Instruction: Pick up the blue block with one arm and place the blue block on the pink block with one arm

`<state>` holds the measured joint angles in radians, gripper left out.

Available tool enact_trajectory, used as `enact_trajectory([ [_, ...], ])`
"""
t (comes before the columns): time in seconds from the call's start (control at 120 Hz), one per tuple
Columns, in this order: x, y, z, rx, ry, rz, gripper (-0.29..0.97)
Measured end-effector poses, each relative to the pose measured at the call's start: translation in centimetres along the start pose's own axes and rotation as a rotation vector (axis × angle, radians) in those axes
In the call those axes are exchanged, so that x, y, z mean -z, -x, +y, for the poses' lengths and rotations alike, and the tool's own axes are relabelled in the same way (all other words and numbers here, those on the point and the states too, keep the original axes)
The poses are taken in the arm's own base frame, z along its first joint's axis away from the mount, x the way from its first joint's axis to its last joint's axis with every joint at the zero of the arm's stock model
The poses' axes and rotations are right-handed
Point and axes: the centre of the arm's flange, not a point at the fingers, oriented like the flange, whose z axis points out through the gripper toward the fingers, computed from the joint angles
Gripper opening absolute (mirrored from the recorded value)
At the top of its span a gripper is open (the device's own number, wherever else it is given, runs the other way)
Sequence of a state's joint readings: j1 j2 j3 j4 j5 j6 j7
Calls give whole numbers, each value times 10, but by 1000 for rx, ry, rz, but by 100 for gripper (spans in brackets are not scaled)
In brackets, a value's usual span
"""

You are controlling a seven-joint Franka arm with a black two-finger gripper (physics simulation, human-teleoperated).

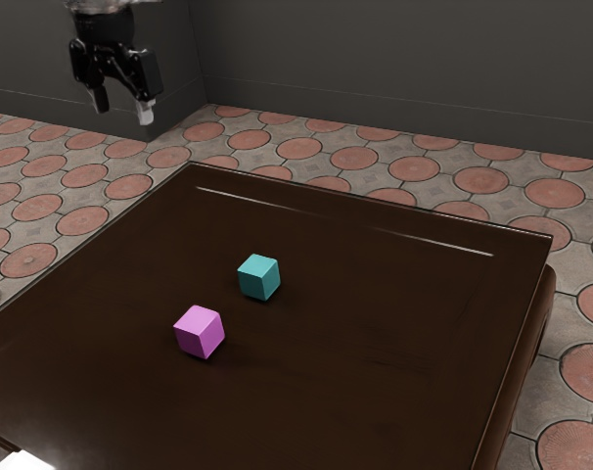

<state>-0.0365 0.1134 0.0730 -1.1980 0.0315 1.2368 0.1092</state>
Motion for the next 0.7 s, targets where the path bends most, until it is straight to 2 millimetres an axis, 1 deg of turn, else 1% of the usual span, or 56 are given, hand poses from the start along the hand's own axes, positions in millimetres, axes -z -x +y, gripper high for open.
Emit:
enact_trajectory([
  [0.075, -21, -17, -5, 7, -17, -32, 68],
  [0.15, -32, -28, -14, 19, -40, -34, 68],
  [0.167, -38, -32, -15, 20, -46, -39, 68],
  [0.208, -69, -44, -25, 33, -62, -78, 68],
  [0.258, -114, -60, -40, 54, -77, -130, 68],
  [0.317, -158, -80, -45, 62, -97, -169, 68],
  [0.367, -186, -96, -44, 60, -109, -178, 68],
  [0.417, -203, -107, -35, 44, -122, -168, 68],
  [0.467, -225, -119, -26, 28, -128, -163, 68],
  [0.583, -278, -146, -19, 20, -112, -142, 68],
  [0.633, -293, -156, -14, 17, -102, -123, 68],
  [0.7, -308, -167, -7, 16, -83, -94, 68],
])
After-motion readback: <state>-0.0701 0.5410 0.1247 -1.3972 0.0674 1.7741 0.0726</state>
